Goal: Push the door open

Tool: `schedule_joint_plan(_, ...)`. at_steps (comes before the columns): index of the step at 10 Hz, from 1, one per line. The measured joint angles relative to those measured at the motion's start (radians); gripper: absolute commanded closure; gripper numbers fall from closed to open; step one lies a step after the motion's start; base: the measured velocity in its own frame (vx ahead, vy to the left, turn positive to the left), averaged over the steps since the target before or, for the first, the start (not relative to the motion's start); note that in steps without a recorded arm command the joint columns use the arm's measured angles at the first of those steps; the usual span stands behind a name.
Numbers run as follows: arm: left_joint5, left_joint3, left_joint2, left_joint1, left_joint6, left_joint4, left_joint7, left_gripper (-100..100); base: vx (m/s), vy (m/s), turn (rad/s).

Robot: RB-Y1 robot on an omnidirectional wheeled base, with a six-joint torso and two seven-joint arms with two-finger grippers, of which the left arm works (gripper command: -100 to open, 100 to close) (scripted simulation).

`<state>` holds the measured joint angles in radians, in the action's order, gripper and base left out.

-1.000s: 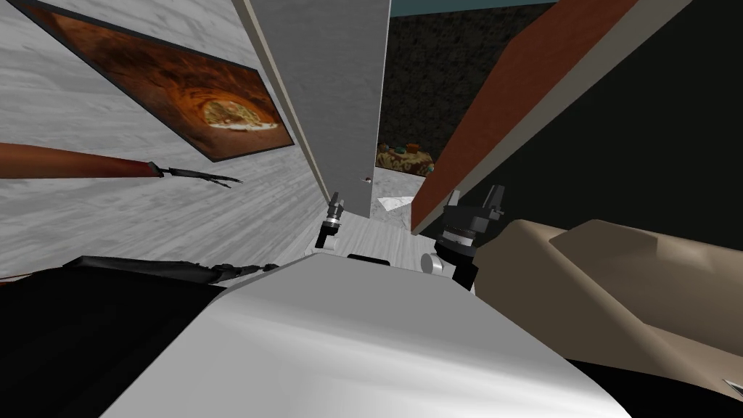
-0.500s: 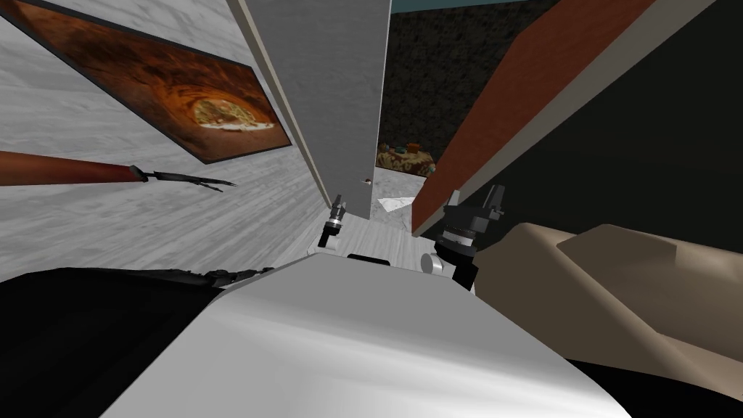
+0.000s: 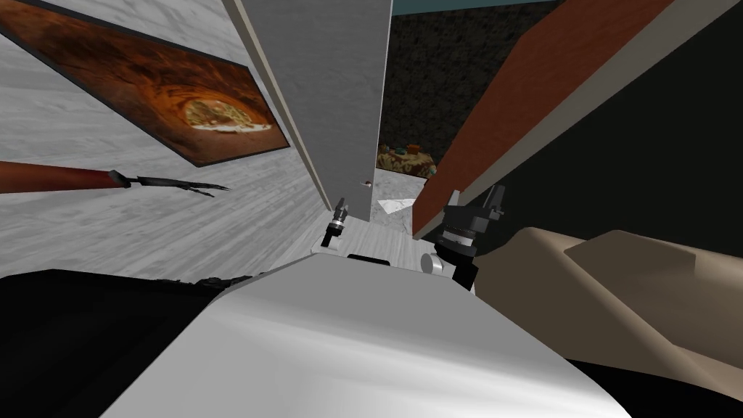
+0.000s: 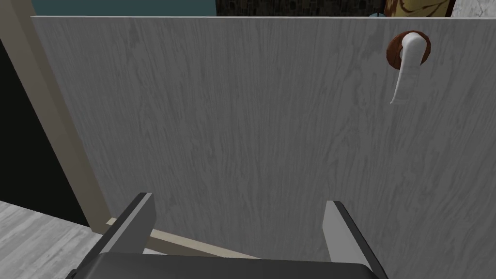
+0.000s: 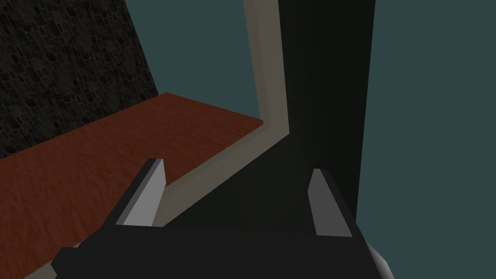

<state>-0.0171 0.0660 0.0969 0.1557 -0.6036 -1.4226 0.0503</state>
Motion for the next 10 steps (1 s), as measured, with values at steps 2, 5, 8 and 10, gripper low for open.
schedule_joint_plan(2, 0.002, 0.002, 0.006, -0.021, -0.018, 0.06, 0.008, -100, 0.102, 0.024, 0.001)
schedule_joint_plan(5, 0.006, 0.008, 0.006, -0.045, -0.026, 0.117, 0.013, -100, 0.068, 0.007, 0.0)
schedule_joint_plan(8, 0.011, 0.014, 0.004, -0.067, -0.043, 0.181, 0.017, -100, 0.073, 0.01, 0.0)
schedule_joint_plan(10, 0.013, 0.014, 0.003, -0.087, -0.052, 0.22, 0.018, -100, 0.076, 0.014, 0.0)
